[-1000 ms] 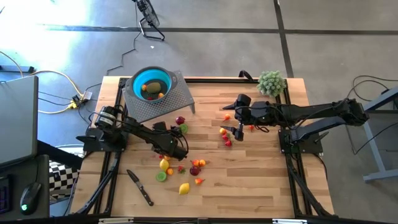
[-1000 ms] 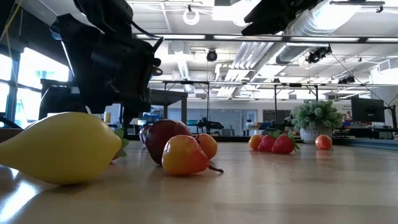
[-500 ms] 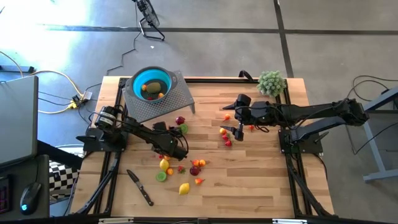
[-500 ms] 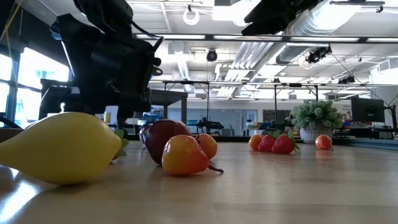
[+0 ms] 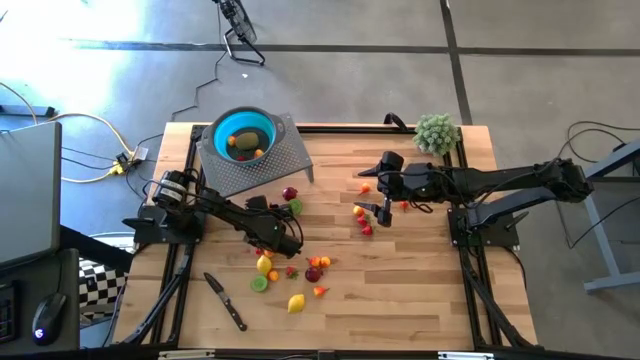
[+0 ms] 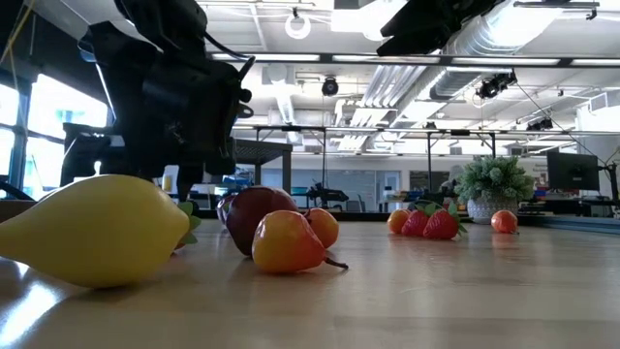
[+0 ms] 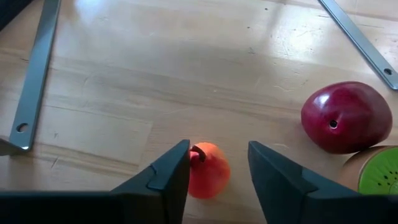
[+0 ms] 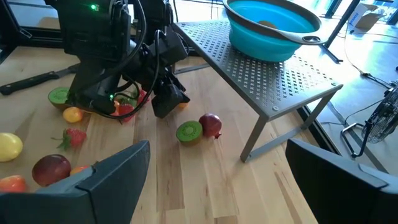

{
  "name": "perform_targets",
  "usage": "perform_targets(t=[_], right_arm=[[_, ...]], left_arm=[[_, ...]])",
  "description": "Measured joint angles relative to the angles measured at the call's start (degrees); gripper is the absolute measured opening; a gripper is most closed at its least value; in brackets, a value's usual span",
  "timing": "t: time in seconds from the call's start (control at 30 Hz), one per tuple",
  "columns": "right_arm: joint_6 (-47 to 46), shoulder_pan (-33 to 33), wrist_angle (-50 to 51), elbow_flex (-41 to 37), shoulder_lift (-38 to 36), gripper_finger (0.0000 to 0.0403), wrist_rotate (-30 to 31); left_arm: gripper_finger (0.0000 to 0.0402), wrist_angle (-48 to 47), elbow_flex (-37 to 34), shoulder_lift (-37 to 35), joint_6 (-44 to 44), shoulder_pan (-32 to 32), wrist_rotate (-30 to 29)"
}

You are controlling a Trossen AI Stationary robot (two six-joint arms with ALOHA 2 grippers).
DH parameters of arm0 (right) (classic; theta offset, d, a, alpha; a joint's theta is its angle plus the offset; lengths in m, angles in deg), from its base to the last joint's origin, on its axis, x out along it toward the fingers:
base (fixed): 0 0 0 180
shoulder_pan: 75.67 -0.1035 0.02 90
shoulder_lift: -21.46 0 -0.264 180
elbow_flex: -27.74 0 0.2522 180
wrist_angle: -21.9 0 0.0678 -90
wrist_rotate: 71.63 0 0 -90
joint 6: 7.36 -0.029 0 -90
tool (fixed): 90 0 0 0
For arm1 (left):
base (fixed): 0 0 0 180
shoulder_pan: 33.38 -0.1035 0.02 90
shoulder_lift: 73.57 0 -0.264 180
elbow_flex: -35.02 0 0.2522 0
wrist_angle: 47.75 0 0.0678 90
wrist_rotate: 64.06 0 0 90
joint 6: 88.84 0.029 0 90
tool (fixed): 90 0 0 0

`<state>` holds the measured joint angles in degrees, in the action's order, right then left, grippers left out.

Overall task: Pick & Place Fruit
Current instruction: Put the orange pear into the blue strainer bowl on the shelf

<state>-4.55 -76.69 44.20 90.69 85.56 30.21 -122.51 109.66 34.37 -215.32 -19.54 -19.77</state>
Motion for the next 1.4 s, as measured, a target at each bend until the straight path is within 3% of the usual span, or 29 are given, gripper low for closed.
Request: perform_targets(t=[0.77, 1.13, 1.4], right_arm=[[0.0, 0.0, 0.28, 0.0, 0.0, 0.0368, 0.0], [0.0, 0.0, 0.35, 0.0, 0.0, 0.0368, 0.0], [0.0, 0.02, 0.35, 0.02, 0.0, 0.0368, 0.0]], left_arm=[[0.0027, 2.95, 0.02, -0.11, 5.16, 0.02, -0.48], [0.0012, 3.14, 0.02, -0.11, 5.21, 0.04, -0.24], [0.0012, 4.28, 3.82, -0.11, 12.83, 0.07, 0.87]])
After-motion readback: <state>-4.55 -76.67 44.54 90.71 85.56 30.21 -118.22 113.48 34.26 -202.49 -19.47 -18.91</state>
